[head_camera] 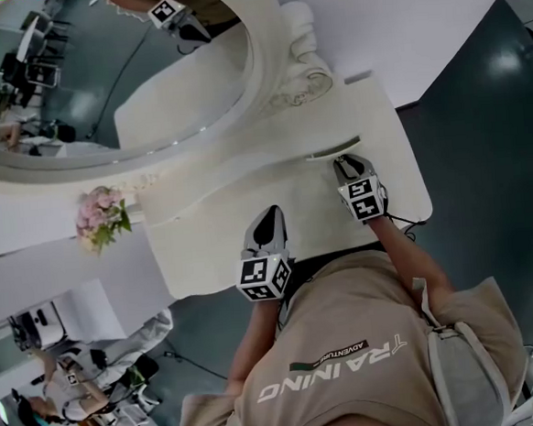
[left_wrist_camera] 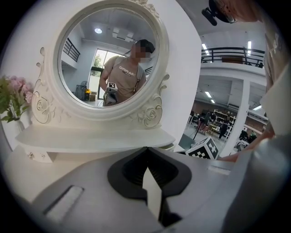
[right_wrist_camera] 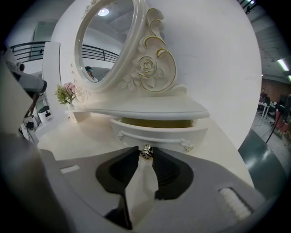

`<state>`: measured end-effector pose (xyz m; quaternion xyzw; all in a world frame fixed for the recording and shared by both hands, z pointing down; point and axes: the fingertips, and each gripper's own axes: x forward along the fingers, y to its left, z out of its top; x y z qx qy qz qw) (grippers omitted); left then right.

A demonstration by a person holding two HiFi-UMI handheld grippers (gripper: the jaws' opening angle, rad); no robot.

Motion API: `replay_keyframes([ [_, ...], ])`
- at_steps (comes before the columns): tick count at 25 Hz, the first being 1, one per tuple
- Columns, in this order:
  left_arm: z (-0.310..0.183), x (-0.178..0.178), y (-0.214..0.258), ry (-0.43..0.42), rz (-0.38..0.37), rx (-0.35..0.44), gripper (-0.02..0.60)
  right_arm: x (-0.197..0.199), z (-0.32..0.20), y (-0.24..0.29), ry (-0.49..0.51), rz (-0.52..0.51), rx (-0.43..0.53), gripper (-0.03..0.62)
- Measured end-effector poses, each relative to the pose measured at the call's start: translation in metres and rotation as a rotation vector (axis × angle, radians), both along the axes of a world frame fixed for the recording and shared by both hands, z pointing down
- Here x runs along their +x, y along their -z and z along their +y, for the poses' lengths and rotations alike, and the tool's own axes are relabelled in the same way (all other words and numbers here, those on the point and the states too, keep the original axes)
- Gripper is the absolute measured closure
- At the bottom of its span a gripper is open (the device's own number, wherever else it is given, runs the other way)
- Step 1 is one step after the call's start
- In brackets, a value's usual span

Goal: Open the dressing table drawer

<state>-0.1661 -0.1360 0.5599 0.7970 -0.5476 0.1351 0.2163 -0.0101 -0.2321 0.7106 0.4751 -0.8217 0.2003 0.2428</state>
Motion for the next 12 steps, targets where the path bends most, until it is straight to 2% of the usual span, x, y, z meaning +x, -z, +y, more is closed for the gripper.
replay_keyframes([
  [12, 0.009, -0.005, 0.001, -0.016, 0.009, 0.015, 0.563, 0.004, 0.026, 0.000, 0.001, 0.006, -0.017, 0.494],
])
